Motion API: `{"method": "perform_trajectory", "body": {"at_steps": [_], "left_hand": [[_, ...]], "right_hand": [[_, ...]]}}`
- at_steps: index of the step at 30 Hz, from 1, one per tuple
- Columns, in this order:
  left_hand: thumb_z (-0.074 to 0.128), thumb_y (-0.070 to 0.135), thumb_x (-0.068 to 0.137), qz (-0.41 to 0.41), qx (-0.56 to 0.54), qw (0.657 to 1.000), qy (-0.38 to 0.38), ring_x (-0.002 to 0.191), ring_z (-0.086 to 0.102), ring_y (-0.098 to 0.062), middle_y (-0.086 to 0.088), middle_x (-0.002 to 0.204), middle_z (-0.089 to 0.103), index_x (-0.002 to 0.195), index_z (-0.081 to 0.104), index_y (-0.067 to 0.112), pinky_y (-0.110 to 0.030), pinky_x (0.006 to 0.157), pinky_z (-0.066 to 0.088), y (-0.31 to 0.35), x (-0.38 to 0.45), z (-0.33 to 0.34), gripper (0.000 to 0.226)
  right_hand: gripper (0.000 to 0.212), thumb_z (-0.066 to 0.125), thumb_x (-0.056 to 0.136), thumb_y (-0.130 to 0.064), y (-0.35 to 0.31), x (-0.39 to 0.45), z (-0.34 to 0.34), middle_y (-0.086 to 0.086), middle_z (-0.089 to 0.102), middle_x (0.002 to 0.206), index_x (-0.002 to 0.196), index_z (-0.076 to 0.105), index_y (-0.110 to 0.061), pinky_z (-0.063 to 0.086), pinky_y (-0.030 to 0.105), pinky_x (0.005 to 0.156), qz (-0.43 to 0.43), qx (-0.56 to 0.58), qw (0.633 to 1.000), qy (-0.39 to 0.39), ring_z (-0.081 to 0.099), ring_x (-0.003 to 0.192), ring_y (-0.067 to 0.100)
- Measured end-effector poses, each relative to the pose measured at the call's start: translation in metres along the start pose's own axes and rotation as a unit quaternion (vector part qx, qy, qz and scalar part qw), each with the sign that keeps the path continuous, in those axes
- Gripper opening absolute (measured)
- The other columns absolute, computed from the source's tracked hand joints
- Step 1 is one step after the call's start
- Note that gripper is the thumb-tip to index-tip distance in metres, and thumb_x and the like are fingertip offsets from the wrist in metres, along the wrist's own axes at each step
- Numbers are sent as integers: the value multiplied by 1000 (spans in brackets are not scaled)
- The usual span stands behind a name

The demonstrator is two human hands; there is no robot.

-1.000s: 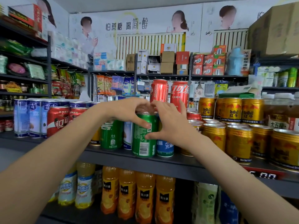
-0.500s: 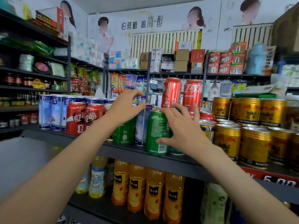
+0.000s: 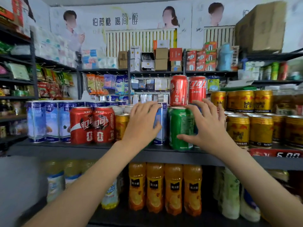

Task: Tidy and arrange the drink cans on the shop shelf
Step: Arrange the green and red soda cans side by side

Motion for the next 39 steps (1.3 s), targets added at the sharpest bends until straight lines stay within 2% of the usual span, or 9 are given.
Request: {"method": "perform_trajectory", "body": {"at_steps": [4,7,10,15,19,24,29,33,39], "left_hand": [[52,14,86,48,-40,997,42,128,32,-13,-2,134,46,128,48,13,-26,110,4,-16,-22,-12,42],[51,11,85,16,-50,992,110,124,34,-12,-3,130,50,125,51,10,-30,110,13,-40,-25,-33,40],[47,19,91,-51,38,997,38,126,37,-15,1,129,50,124,50,15,-33,113,6,-75,-24,-39,34],[40,27,96,-11,156,984,-90,135,28,-15,5,138,45,133,43,21,-41,113,-6,-103,-31,-32,38],[37,31,97,25,178,980,-81,130,35,-17,5,132,52,131,47,23,-40,114,0,-106,-21,-35,36],[38,34,97,31,150,983,-100,129,34,-15,5,131,51,126,48,20,-37,113,3,-108,-17,-27,34],[44,37,94,31,112,989,-92,129,37,-16,1,132,50,131,41,16,-35,114,5,-113,-19,-21,43],[46,45,91,23,78,992,-93,125,42,-15,3,125,55,120,43,21,-34,114,1,-109,-18,-19,38],[50,55,84,17,14,994,-107,123,42,-18,4,123,52,115,41,23,-35,113,-3,-96,-19,-23,45]], "right_hand": [[108,69,66,-60,-14,-7,-2,6,19,152,149,10,-23,-1,54,112,34,-19,999,16,10,142,27],[104,69,64,-61,-29,-5,-5,10,20,152,147,19,-24,-2,56,111,15,-46,999,21,10,142,31],[94,66,69,-61,-46,2,-8,10,16,153,144,25,-23,-6,51,113,18,-47,999,17,4,143,29],[80,68,74,-50,-116,20,-8,13,30,147,138,38,-13,12,44,114,-54,41,995,71,20,139,30],[71,64,79,-49,-145,28,18,12,38,139,137,39,-15,33,41,101,-10,24,997,72,34,128,30],[86,84,53,-50,-150,29,42,18,53,124,122,52,-9,51,40,75,92,-31,993,67,56,102,34],[87,89,47,-39,-148,24,38,25,49,126,113,41,-11,54,38,61,112,35,988,101,60,83,37],[69,80,68,-30,-141,23,34,15,30,136,117,36,-12,55,40,71,91,110,985,100,56,98,33],[67,77,72,-35,-127,27,7,8,28,133,121,36,-14,46,28,63,68,73,991,89,55,98,27]]}}
Point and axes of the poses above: each hand's wrist, its own x-axis towards the middle knuckle, its own z-axis out of the palm, y = z × x, the point moved 5 cm from there along x, towards the middle knuckle
